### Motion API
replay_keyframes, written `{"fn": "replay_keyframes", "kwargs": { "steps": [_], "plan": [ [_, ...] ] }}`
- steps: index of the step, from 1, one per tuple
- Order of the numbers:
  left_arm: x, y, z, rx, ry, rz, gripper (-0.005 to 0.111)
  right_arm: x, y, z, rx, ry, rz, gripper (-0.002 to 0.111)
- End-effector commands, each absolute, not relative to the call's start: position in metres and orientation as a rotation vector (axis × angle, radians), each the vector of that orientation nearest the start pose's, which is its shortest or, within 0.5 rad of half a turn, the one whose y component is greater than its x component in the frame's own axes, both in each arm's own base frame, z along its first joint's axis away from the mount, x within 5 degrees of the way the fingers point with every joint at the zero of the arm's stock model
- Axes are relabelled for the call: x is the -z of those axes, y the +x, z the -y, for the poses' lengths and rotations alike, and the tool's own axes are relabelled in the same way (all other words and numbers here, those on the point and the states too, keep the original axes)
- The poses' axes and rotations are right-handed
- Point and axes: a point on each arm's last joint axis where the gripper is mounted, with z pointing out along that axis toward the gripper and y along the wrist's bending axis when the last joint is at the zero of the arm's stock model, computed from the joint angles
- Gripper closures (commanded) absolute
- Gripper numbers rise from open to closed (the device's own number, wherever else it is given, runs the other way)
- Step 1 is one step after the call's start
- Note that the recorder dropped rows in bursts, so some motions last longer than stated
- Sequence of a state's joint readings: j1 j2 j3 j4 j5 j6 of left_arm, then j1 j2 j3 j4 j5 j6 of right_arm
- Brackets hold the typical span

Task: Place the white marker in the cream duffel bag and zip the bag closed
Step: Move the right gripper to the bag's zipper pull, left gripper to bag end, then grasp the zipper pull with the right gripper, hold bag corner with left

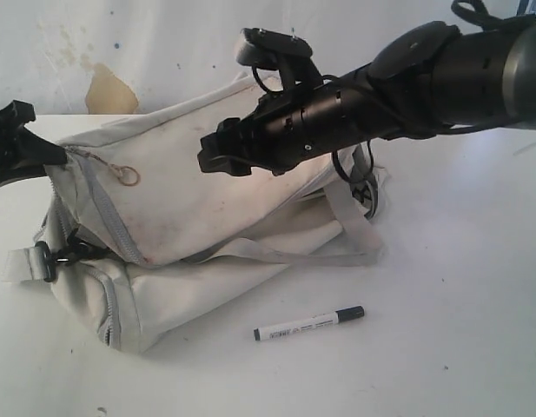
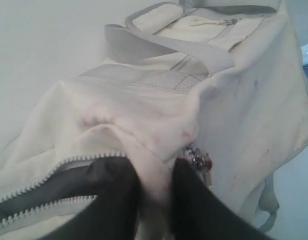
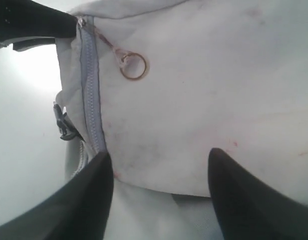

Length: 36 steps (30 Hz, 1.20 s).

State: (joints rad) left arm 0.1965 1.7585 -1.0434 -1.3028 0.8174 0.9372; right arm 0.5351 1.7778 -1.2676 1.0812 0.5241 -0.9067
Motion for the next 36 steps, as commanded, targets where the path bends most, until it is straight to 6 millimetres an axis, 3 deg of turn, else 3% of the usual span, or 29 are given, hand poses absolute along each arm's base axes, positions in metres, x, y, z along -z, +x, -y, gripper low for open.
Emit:
{"fn": "replay_keyframes", "kwargs": {
  "steps": [1, 5, 10, 13, 20, 23, 29, 36],
  "plan": [
    [-0.215, 0.353, -0.004, 0.974, -0.123, -2.327, 0.107, -0.252, 0.324, -0.247, -0.923, -0.791, -2.213, 0.055],
    [-0.216, 0.351, -0.002, 1.0, -0.086, -2.326, 0.107, -0.255, 0.333, -0.255, -0.94, -0.835, -2.182, 0.055],
    [-0.226, 0.347, 0.006, 1.055, 0.185, -2.289, 0.107, -0.254, 0.347, -0.268, -0.839, -1.045, -1.975, 0.055],
    [-0.234, 0.349, 0.007, 1.076, 0.225, -2.284, 0.107, -0.241, 0.35, -0.286, -0.712, -1.215, -1.793, 0.055],
    [-0.233, 0.343, 0.008, 1.078, 0.355, -2.316, 0.107, -0.211, 0.334, -0.328, -0.69, -1.367, -1.637, 0.055],
    [-0.233, 0.341, 0.01, 1.099, 0.406, -2.305, 0.107, -0.204, 0.335, -0.34, -0.659, -1.354, -1.613, 0.055],
    [-0.232, 0.339, 0.01, 1.087, 0.446, -2.31, 0.107, -0.216, 0.344, -0.345, -0.602, -1.319, -1.576, 0.055],
    [-0.232, 0.339, 0.01, 1.087, 0.446, -2.31, 0.107, -0.193, 0.347, -0.348, -0.611, -1.34, -1.619, 0.056]
  ]
}}
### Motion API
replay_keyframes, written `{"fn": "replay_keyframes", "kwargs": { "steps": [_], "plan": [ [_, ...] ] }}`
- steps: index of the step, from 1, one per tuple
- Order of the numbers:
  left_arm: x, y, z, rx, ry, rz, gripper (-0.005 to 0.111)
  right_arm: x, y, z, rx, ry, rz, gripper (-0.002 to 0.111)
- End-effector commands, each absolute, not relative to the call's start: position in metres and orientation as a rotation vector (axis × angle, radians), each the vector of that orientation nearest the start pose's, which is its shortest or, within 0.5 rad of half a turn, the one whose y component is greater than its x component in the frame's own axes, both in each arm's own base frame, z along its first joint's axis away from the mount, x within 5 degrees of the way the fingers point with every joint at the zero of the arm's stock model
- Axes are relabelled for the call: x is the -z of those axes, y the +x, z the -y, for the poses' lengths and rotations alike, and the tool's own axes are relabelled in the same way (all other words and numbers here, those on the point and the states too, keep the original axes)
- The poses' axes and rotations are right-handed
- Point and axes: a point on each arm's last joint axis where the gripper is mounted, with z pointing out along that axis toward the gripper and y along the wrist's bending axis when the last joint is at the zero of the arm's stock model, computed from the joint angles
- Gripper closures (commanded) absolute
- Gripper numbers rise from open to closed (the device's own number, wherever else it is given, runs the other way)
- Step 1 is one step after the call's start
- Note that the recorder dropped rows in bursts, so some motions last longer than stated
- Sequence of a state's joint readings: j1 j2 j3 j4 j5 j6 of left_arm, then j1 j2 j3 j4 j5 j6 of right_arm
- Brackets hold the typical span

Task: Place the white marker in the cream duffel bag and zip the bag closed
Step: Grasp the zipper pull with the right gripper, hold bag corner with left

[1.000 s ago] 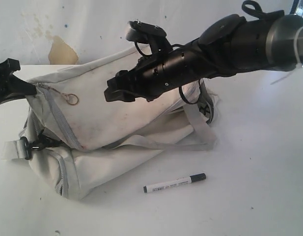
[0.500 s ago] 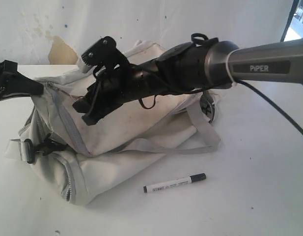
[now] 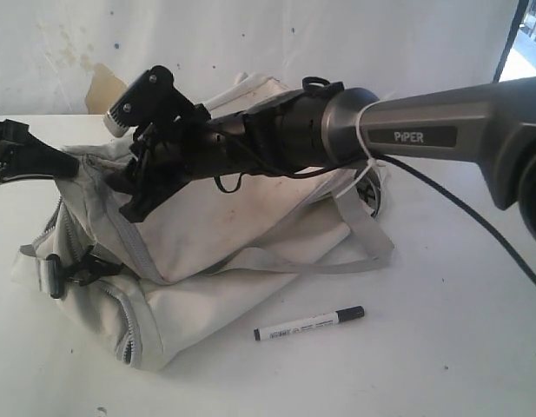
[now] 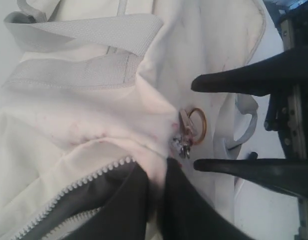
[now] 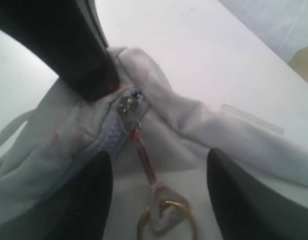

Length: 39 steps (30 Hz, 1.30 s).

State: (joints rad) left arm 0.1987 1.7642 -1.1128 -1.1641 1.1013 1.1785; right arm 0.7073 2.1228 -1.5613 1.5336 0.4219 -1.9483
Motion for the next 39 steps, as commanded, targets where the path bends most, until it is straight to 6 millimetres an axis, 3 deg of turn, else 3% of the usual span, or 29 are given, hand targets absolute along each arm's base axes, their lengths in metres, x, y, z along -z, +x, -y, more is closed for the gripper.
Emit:
{"fn": "replay_keyframes", "kwargs": {
  "steps": [1, 5, 9, 15, 21, 26, 29, 31, 36, 39],
  "plan": [
    [-0.232, 0.34, 0.009, 1.084, 0.445, -2.31, 0.107, -0.189, 0.348, -0.348, -0.612, -1.342, -1.625, 0.056],
    [-0.232, 0.34, 0.009, 1.076, 0.441, -2.311, 0.107, -0.178, 0.349, -0.349, -0.612, -1.35, -1.647, 0.057],
    [-0.232, 0.34, 0.009, 1.076, 0.441, -2.311, 0.107, -0.177, 0.351, -0.348, -0.602, -1.323, -1.675, 0.069],
    [-0.231, 0.343, 0.007, 1.045, 0.367, -2.332, 0.107, -0.182, 0.349, -0.348, -0.687, -1.244, -1.745, 0.108],
    [-0.23, 0.346, 0.004, 1.0, 0.33, -2.336, 0.107, -0.201, 0.346, -0.347, -0.754, -1.154, -1.787, 0.108],
    [-0.229, 0.348, 0.003, 0.978, 0.294, -2.339, 0.107, -0.199, 0.343, -0.348, -0.819, -1.106, -1.842, 0.108],
    [-0.231, 0.348, 0.004, 1.01, 0.28, -2.322, 0.107, -0.186, 0.345, -0.349, -0.809, -1.112, -1.868, 0.108],
    [-0.232, 0.347, 0.006, 1.04, 0.285, -2.316, 0.107, -0.181, 0.344, -0.35, -0.82, -1.126, -1.872, 0.103],
    [-0.233, 0.345, 0.007, 1.076, 0.302, -2.313, 0.107, -0.179, 0.344, -0.351, -0.807, -1.14, -1.863, 0.077],
    [-0.234, 0.344, 0.009, 1.102, 0.319, -2.311, 0.107, -0.179, 0.344, -0.351, -0.777, -1.184, -1.824, 0.067]
  ]
}}
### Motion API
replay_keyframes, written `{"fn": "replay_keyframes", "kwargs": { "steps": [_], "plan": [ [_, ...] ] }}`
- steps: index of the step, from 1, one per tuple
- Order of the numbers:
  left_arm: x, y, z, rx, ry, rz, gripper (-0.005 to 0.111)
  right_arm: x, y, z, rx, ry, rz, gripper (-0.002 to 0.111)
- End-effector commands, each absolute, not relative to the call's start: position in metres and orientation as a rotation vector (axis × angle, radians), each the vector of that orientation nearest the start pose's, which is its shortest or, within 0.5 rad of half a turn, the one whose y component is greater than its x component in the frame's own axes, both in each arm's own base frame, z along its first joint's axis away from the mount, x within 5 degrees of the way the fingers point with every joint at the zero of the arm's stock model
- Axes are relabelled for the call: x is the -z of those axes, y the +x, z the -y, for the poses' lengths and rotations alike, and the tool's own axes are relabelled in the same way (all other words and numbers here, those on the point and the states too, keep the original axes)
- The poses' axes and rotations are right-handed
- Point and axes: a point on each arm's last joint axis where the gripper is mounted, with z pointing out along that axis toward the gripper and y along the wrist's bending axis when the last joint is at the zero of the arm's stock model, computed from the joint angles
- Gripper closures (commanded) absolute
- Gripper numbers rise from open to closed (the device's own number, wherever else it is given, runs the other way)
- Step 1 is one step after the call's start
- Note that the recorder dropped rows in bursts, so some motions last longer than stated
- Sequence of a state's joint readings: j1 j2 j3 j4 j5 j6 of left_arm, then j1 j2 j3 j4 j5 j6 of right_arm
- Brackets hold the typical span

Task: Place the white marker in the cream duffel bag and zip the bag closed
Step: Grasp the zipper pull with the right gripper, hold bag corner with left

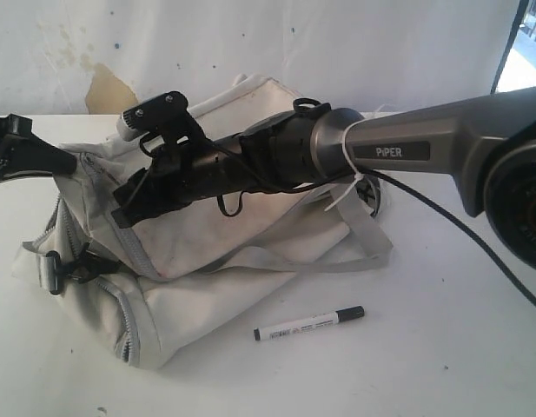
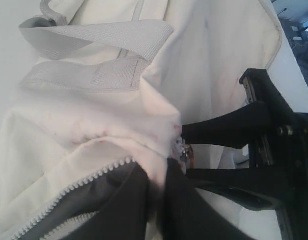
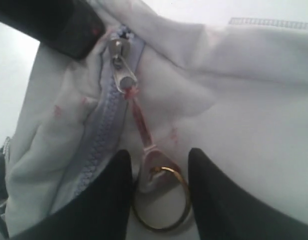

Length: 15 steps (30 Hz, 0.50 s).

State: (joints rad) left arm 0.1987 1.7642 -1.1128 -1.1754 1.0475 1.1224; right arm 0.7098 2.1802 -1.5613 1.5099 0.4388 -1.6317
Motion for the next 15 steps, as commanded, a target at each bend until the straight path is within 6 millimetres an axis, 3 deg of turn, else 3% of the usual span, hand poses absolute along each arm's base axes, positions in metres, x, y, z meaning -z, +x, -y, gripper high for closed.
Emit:
{"fn": "replay_keyframes", "kwargs": {
  "steps": [1, 15],
  "plan": [
    [-0.234, 0.344, 0.009, 1.104, 0.321, -2.311, 0.107, -0.179, 0.344, -0.351, -0.77, -1.194, -1.815, 0.065],
    [-0.234, 0.343, 0.009, 1.106, 0.324, -2.313, 0.107, -0.194, 0.34, -0.361, -0.745, -1.25, -1.717, 0.061]
  ]
}}
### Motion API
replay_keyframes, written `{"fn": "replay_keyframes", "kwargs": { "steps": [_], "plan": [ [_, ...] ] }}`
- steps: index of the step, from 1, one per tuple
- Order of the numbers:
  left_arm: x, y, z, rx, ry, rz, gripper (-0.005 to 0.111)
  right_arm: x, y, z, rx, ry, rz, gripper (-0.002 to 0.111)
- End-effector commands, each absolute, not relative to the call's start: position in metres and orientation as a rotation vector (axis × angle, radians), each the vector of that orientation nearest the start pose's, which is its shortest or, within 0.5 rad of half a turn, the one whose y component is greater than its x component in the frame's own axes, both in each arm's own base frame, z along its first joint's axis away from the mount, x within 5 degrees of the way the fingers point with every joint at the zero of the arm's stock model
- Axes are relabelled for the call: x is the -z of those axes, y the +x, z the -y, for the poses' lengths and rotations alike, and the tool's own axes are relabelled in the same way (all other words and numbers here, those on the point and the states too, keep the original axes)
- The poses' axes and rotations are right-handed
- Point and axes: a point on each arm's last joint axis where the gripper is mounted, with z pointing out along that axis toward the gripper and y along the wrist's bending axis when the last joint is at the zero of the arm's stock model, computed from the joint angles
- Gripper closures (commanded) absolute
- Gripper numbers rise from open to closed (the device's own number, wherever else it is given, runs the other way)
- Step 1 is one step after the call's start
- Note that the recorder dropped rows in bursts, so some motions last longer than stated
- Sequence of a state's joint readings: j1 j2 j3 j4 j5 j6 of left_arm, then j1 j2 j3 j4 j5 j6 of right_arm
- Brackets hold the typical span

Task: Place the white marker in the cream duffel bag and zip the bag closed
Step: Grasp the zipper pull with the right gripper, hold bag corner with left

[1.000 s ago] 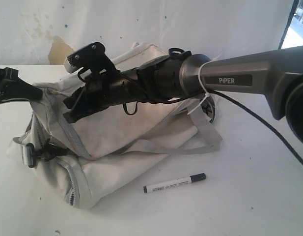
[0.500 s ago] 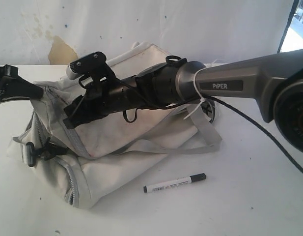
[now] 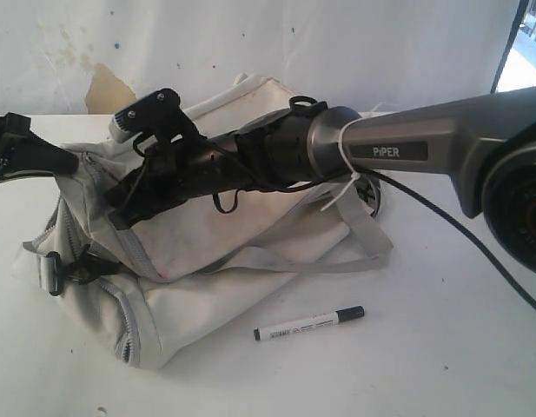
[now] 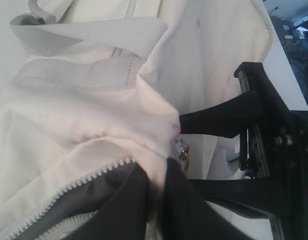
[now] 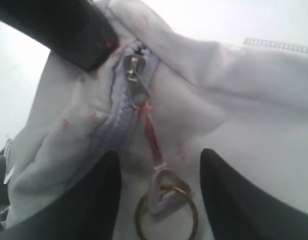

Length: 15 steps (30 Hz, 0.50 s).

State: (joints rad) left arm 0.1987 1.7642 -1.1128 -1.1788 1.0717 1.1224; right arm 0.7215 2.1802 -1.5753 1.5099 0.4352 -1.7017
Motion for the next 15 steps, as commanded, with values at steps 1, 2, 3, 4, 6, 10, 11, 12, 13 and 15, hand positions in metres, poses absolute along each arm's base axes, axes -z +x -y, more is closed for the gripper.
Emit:
{"fn": "replay_keyframes", "kwargs": {
  "steps": [1, 2, 3, 4, 6, 10, 11, 12, 13, 15],
  "plan": [
    [-0.234, 0.3433, 0.0088, 1.106, 0.324, -2.313, 0.107, -0.1944, 0.339, -0.3628, -0.743, -1.261, -1.704, 0.061],
    [-0.234, 0.3433, 0.0088, 1.106, 0.324, -2.313, 0.107, -0.1943, 0.338, -0.3641, -0.735, -1.266, -1.699, 0.062],
    [-0.234, 0.3433, 0.0088, 1.106, 0.324, -2.313, 0.107, -0.1938, 0.3405, -0.3632, -0.693, -1.251, -1.707, 0.062],
    [-0.234, 0.3433, 0.0088, 1.106, 0.324, -2.313, 0.107, -0.1925, 0.3413, -0.3634, -0.674, -1.243, -1.714, 0.062],
    [-0.234, 0.3433, 0.0088, 1.106, 0.324, -2.313, 0.107, -0.191, 0.3434, -0.3626, -0.652, -1.228, -1.725, 0.062],
    [-0.234, 0.3433, 0.0088, 1.106, 0.324, -2.313, 0.107, -0.1911, 0.3431, -0.3627, -0.655, -1.23, -1.724, 0.07],
    [-0.234, 0.3433, 0.0088, 1.106, 0.324, -2.313, 0.107, -0.1893, 0.3433, -0.3628, -0.655, -1.231, -1.727, 0.074],
    [-0.234, 0.3433, 0.0088, 1.106, 0.324, -2.313, 0.107, -0.1884, 0.3432, -0.363, -0.657, -1.233, -1.728, 0.078],
    [-0.234, 0.3433, 0.0088, 1.106, 0.324, -2.313, 0.107, -0.1876, 0.3433, -0.3631, -0.657, -1.234, -1.73, 0.083],
    [-0.2339, 0.3435, 0.0087, 1.103, 0.323, -2.313, 0.107, -0.1865, 0.343, -0.3634, -0.662, -1.238, -1.731, 0.093]
  ]
}}
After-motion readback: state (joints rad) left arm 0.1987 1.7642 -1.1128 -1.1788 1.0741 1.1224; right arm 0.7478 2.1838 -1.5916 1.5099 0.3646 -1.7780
